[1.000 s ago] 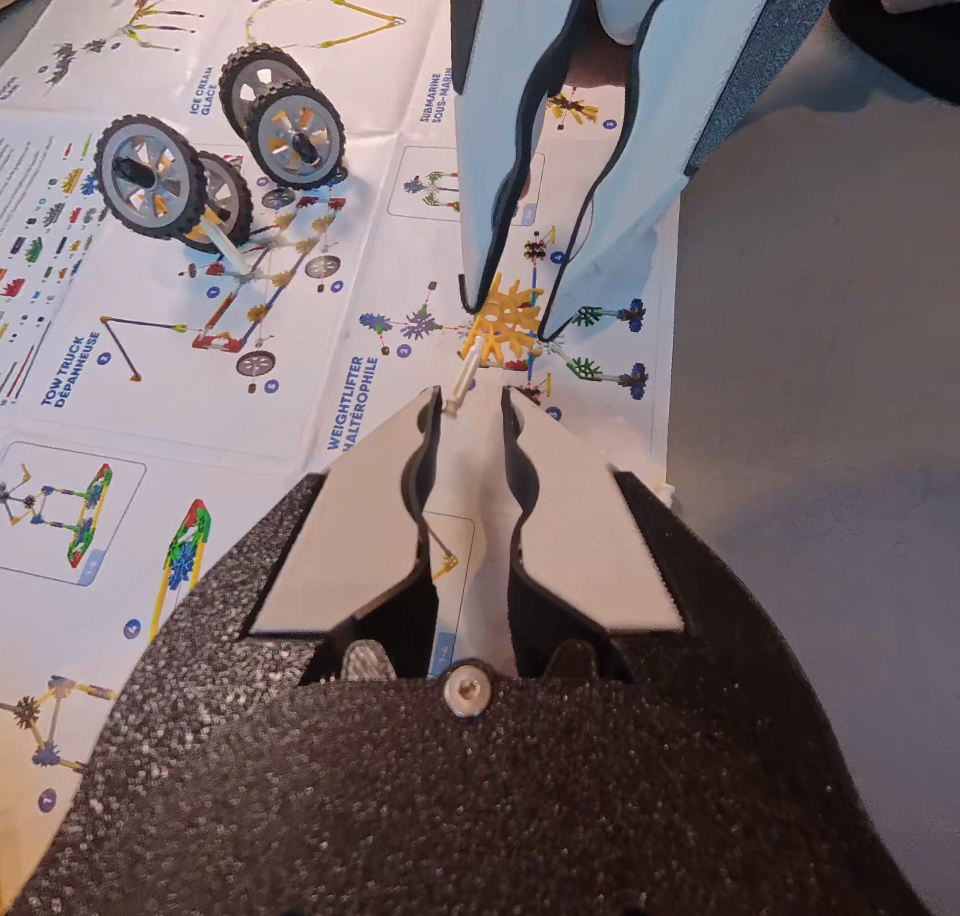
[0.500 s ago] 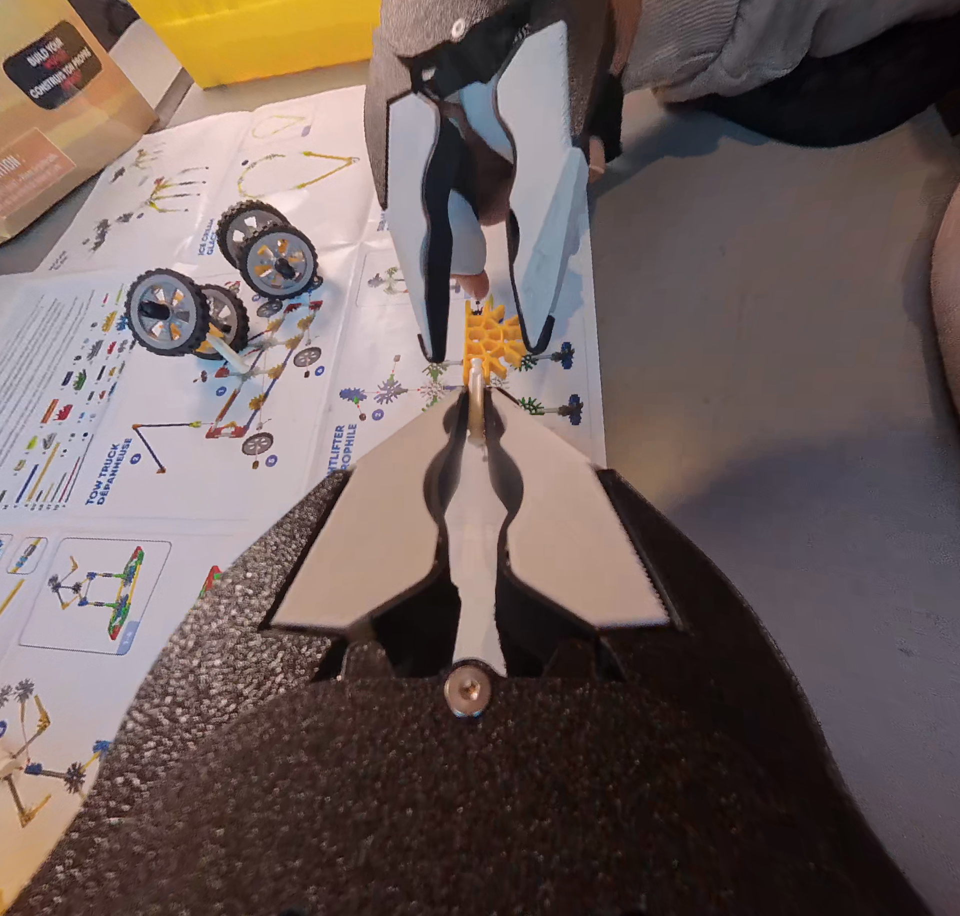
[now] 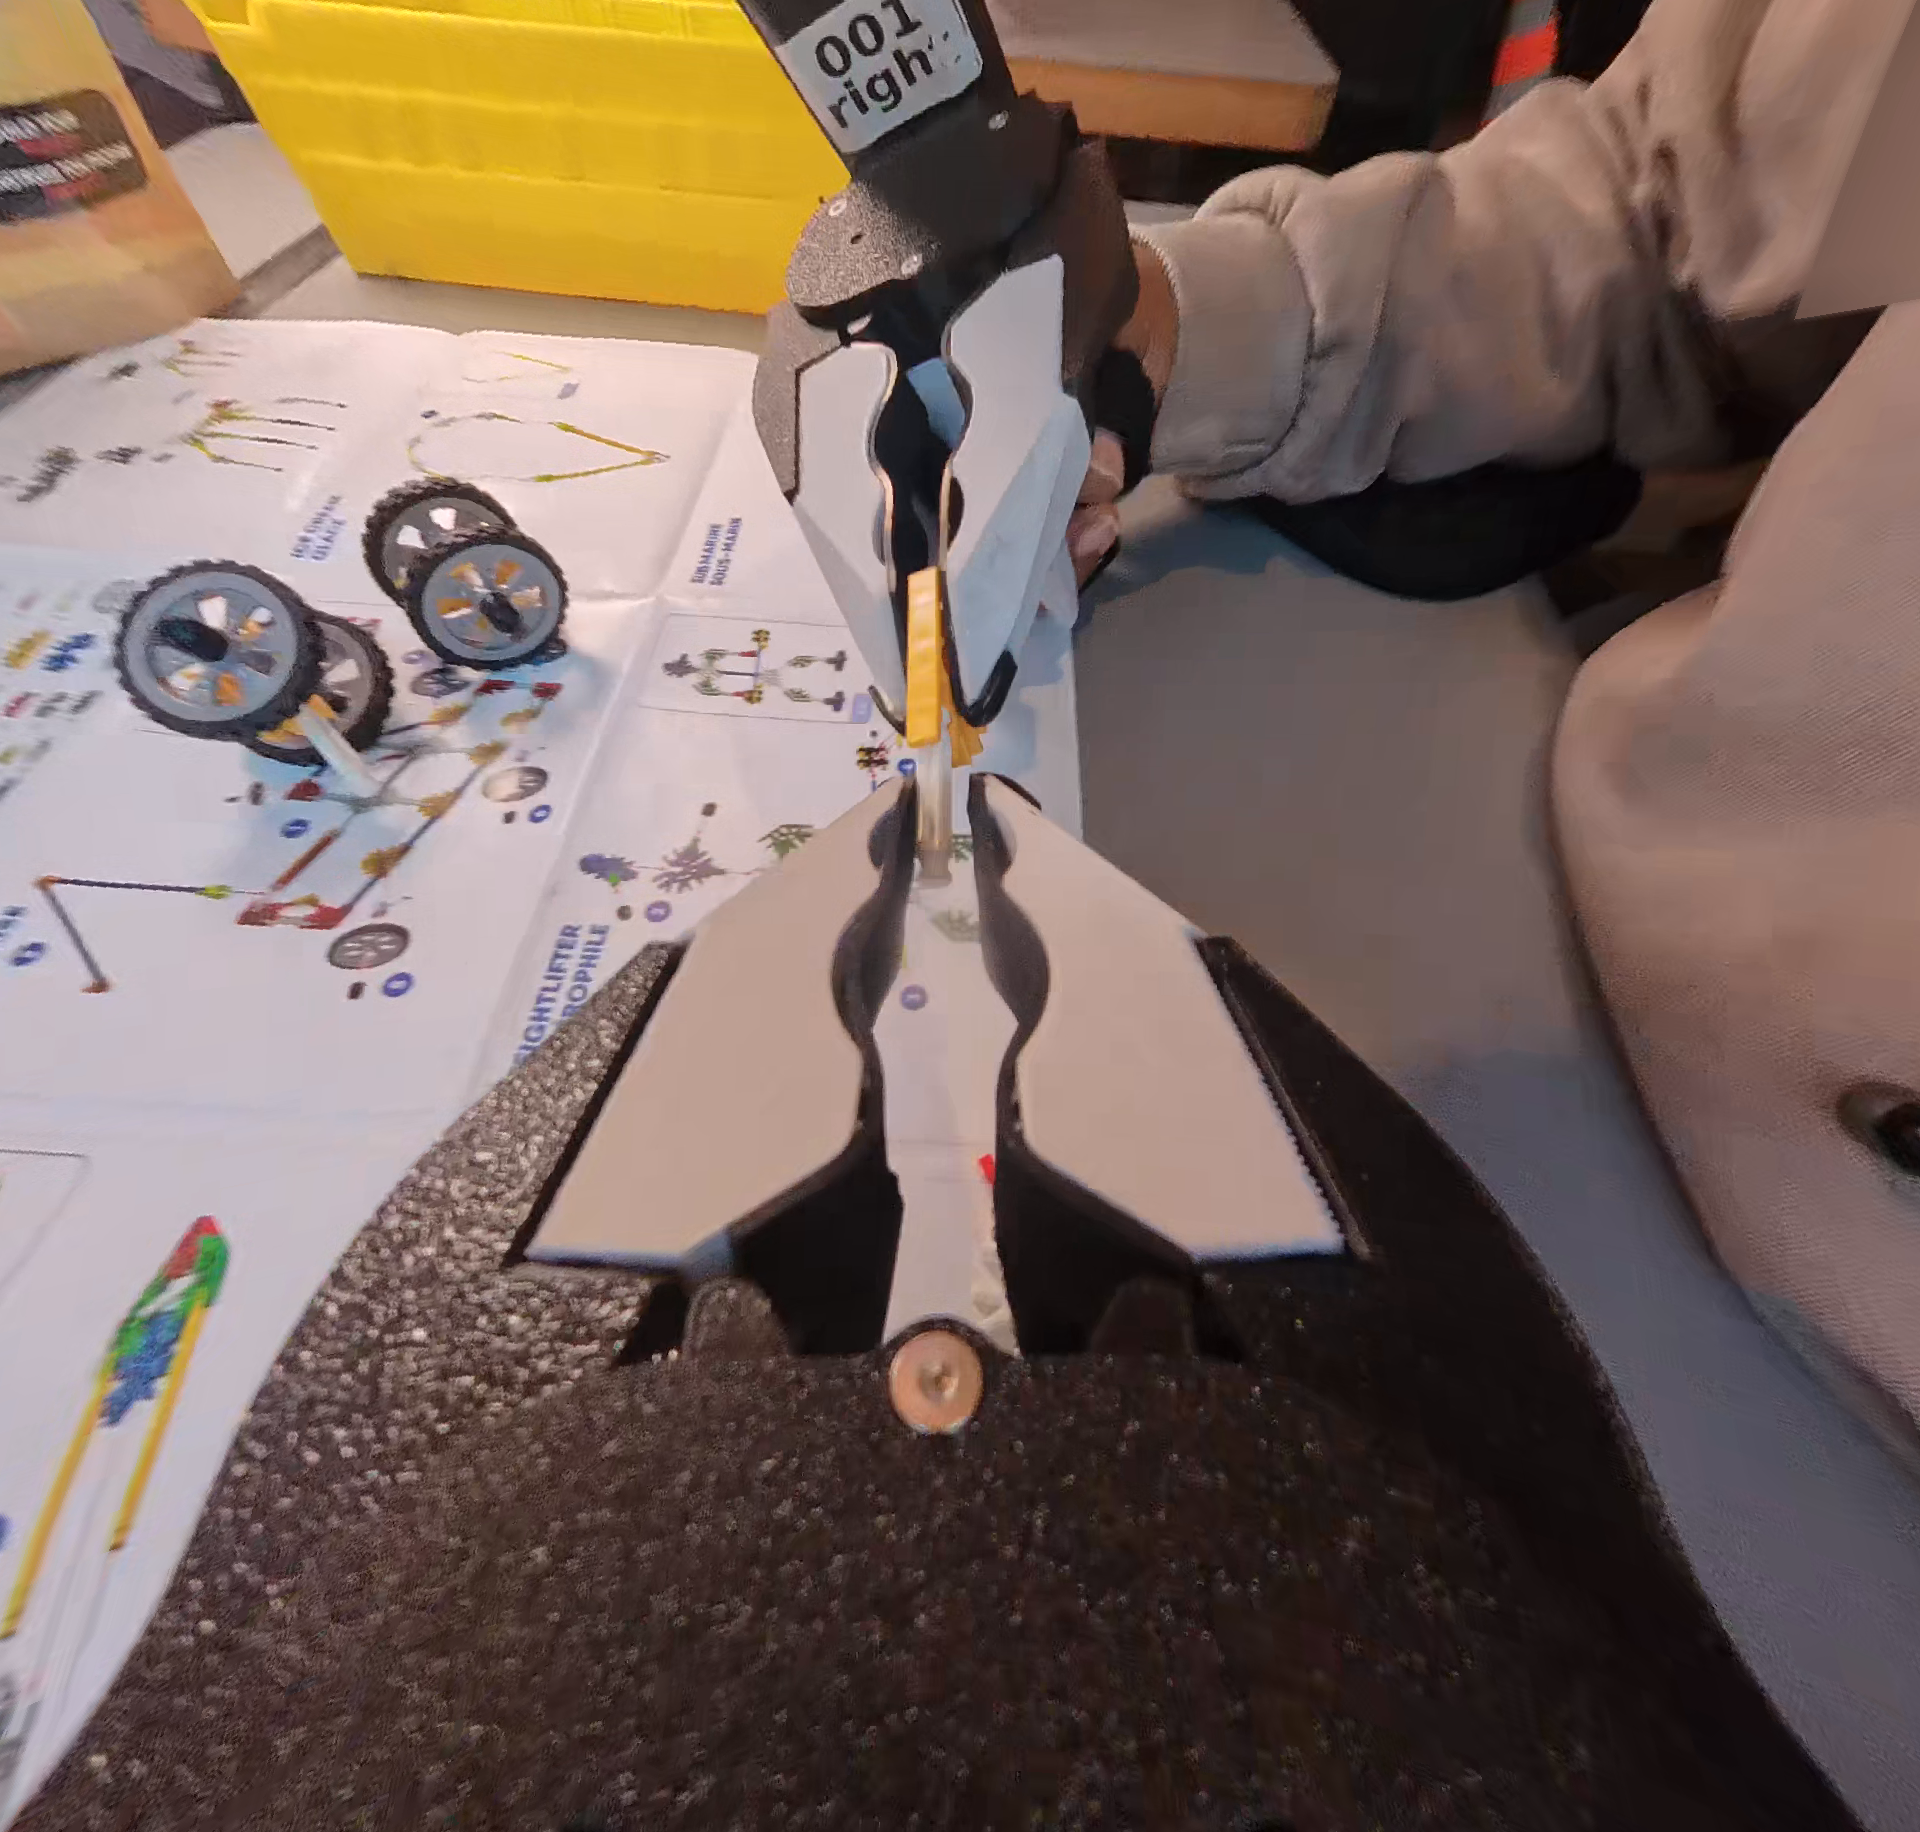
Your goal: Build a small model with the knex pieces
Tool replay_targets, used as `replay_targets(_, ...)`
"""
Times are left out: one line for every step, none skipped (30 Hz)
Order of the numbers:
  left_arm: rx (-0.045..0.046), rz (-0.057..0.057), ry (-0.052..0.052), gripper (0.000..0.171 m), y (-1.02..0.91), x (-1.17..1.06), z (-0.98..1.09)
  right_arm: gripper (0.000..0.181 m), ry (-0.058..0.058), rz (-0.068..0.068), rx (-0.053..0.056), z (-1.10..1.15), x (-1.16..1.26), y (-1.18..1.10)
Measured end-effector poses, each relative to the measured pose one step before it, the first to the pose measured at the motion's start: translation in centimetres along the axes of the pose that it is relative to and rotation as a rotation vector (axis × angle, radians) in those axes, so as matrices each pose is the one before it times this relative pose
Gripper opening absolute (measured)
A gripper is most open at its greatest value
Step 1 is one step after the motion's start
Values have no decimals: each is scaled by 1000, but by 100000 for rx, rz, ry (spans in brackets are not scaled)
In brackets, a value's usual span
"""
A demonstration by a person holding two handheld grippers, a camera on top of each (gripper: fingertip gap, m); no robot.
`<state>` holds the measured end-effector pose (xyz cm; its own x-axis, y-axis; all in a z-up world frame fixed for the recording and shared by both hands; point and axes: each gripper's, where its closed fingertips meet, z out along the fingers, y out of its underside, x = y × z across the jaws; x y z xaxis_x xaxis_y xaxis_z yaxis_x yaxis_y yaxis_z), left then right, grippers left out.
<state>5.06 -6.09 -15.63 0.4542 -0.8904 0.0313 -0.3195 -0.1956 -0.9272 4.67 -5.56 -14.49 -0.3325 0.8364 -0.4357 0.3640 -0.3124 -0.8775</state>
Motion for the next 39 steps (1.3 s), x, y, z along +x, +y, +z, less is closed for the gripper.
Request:
replay_targets(2317,-5379,3666,8,-245,188,-123,4,801,-2761,70,-5,-87,-91)
replay_targets(1998,-3545,2144,6,-256,71,-117,4,229,-2319,313,-19,-156,-112)
replay_targets(1335,-1684,1585,4,-198,130,-96,4,-386,-1261,374,-21,-212,-125)
replay_targets(846,-806,1489,3,-185,201,-66,4,-791,-705,221,-19,-222,-78)
replay_targets(441,-969,1527,3,-146,236,-38,4,-771,-756,196,-28,-219,-72)
replay_targets(610,-897,2803,3,-163,426,-46,4,-1882,-1068,156,-27,-427,-49)
replay_targets(1095,-795,3902,3,-220,595,-46,4,-2988,-676,352,-19,-605,-90)
replay_targets(1405,-932,4200,3,-241,666,-27,4,-3443,-494,701,-2,-674,-131)
replay_targets(1307,-602,4476,3,-203,716,25,5,-4301,282,495,11,-759,-102)
replay_targets(1077,-575,5163,4,-132,827,83,5,-4983,265,231,72,-838,-27)
replay_targets(1308,-725,5653,5,-122,871,101,6,-5349,655,762,158,-875,-15)
replay_targets(1384,-698,5762,5,-88,858,116,6,-5579,1682,1034,223,-838,14)
replay_targets(973,-636,5252,5,-7,775,144,6,-5225,1724,706,272,-741,84)
replay_targets(867,-569,4250,3,21,610,194,5,-4520,1226,763,274,-622,82)
replay_targets(1353,-307,5129,3,-69,757,297,4,-5539,736,1474,297,-749,-79)
replay_targets(755,-683,5813,3,-25,846,445,3,-7057,2459,1914,409,-904,-203)
replay_targets(495,184,5786,3,-63,889,454,3,-7170,2390,151,502,-889,58)
replay_targets(441,309,4475,3,-127,728,357,3,-5307,1234,235,454,-654,17)
replay_targets(775,-8,3330,3,-183,522,257,4,-4035,1418,706,339,-467,-99)
replay_targets(1310,-586,2932,3,-221,403,194,3,-3493,1663,1263,253,-352,-158)
replay_targets(1296,-759,2694,3,-162,328,182,3,-3578,1664,1334,234,-304,-122)
replay_targets(1937,-387,1395,3,-225,126,94,3,-8488,1588,2134,240,-1118,-184)
replay_targets(2318,-800,2441,3,-295,285,-59,3,-7991,2047,2485,355,-1141,-276)
replay_targets(1825,-277,1934,3,-300,296,-139,3,-3773,-270,1272,404,-605,-152)
replay_targets(122,843,-782,3,-192,26,-195,3,764,-1060,-642,296,15,36)
replay_targets(-1510,1892,-4591,3,-154,-399,-408,3,4905,-2282,-1722,-13,521,64)
replay_targets(-344,2739,-8330,3,-575,-819,-819,4,7068,-3613,252,-425,729,-318)
replay_targets(1681,3009,-13593,3,-1162,-1504,-1417,4,8645,-3008,2027,-803,937,-661)
replay_targets(1214,3558,-19676,3,-1388,-2401,-2009,4,13495,-3714,1210,-1087,1698,-619)
replay_targets(-1207,5862,-23827,3,-1257,-3141,-2461,4,16306,-5551,-607,-1224,2177,-286)
replay_targets(-3676,7716,-28218,3,-960,-4109,-2837,4,15260,-5735,-1931,-1146,2150,25)
replay_targets(-6498,8105,-30629,3,-323,-5033,-2903,4,12435,-4405,-2157,-899,1844,186)
replay_targets(-9011,7423,-28832,3,501,-5292,-2481,4,9569,-2360,-1508,-589,1501,142)
replay_targets(-11463,5448,-22054,3,1393,-4615,-1672,4,6700,-721,-673,-285,1126,58)
replay_targets(-12534,2507,-16795,3,1980,-3841,-964,4,4161,340,-265,-50,752,35)
replay_targets(-10690,181,-12464,3,2009,-2990,-415,4,2752,708,-377,109,509,76)
replay_targets(-10317,-1096,-6461,3,2065,-1863,58,4,1615,289,-872,199,300,190)
replay_targets(-10628,-1023,-3145,3,2112,-1096,379,4,960,-400,-1446,219,138,291)
replay_targets(-8201,134,-2237,4,1718,-675,520,4,928,-936,-1528,207,78,298)
